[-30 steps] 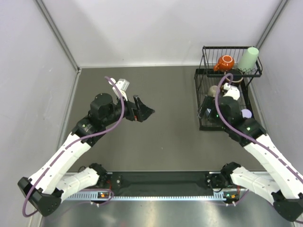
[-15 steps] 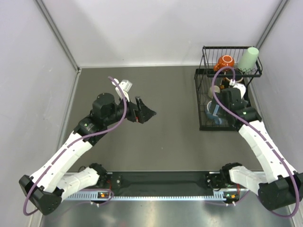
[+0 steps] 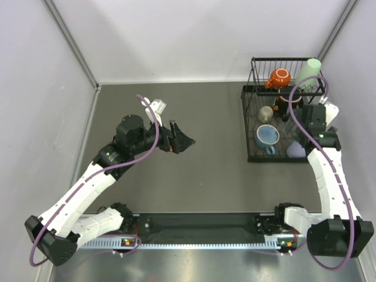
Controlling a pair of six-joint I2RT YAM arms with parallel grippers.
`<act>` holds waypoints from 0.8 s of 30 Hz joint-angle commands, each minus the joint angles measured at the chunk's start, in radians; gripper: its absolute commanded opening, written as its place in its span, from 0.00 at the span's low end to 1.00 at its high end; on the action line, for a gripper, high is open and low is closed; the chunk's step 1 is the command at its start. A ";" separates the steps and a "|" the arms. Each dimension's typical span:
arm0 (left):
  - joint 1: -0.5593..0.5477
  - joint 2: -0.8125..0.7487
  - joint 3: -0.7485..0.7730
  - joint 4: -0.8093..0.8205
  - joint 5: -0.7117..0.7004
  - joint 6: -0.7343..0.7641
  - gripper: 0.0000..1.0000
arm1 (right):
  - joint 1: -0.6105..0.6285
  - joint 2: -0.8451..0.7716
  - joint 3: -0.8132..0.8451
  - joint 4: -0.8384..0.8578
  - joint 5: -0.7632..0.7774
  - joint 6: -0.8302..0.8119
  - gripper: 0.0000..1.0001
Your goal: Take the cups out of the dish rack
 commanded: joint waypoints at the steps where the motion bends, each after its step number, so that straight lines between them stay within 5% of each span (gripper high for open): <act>1: 0.000 -0.029 -0.001 0.048 -0.003 0.019 0.98 | -0.068 -0.016 0.076 -0.002 0.083 0.055 1.00; 24: 0.000 -0.061 -0.057 0.094 0.000 -0.010 0.98 | -0.221 0.156 -0.057 0.216 -0.073 -0.008 1.00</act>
